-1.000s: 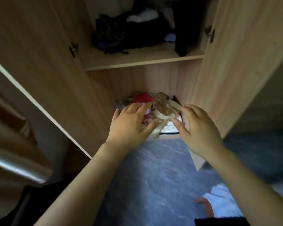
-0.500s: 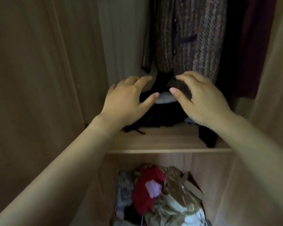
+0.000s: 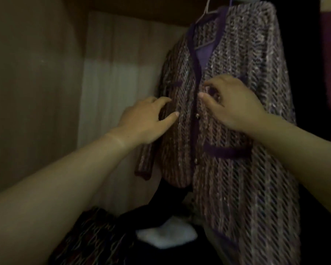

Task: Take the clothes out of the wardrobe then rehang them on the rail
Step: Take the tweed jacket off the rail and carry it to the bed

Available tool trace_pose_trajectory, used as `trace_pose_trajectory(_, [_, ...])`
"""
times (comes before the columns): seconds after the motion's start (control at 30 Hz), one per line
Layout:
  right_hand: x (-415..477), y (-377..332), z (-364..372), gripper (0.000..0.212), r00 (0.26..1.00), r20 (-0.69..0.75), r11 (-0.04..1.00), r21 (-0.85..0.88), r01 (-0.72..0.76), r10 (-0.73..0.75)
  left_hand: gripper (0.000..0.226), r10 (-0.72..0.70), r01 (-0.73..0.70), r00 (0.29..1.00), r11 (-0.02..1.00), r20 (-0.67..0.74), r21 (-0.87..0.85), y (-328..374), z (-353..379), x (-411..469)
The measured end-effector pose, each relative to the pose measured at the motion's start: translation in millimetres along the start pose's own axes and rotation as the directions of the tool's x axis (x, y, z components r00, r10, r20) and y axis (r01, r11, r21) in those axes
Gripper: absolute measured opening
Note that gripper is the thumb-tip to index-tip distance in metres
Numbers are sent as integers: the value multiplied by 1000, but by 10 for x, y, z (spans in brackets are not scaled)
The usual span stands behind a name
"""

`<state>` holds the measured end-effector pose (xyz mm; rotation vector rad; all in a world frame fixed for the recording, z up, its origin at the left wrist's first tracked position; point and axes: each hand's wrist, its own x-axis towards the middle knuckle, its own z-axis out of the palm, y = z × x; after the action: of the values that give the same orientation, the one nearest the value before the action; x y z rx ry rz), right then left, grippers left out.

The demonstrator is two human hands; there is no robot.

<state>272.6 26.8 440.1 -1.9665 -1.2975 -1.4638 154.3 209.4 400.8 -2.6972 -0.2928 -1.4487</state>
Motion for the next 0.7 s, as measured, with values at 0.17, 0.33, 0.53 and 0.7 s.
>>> trace_pose_trajectory(0.17, [755,367,62,47,996,-93,972,-233,-34,12,79,108,-132,982,978,-153,-159,-293,386,953])
trace_pose_trajectory(0.33, [1480,656,-64,47,993,-121,903,-427,-43,-10,66,196,-259,948,932,-249,-252,-313,608,1856])
trace_pose_trajectory(0.53, [2158,885,-365,52,988,-98,773,-614,-156,121,64,116,-255,921,901,-373,-350,-245,907,2581])
trace_pose_trajectory(0.7, [2422,1055,-348,54,966,-33,770,-597,-224,256,58,33,-224,919,862,-392,-455,-191,1197,2783])
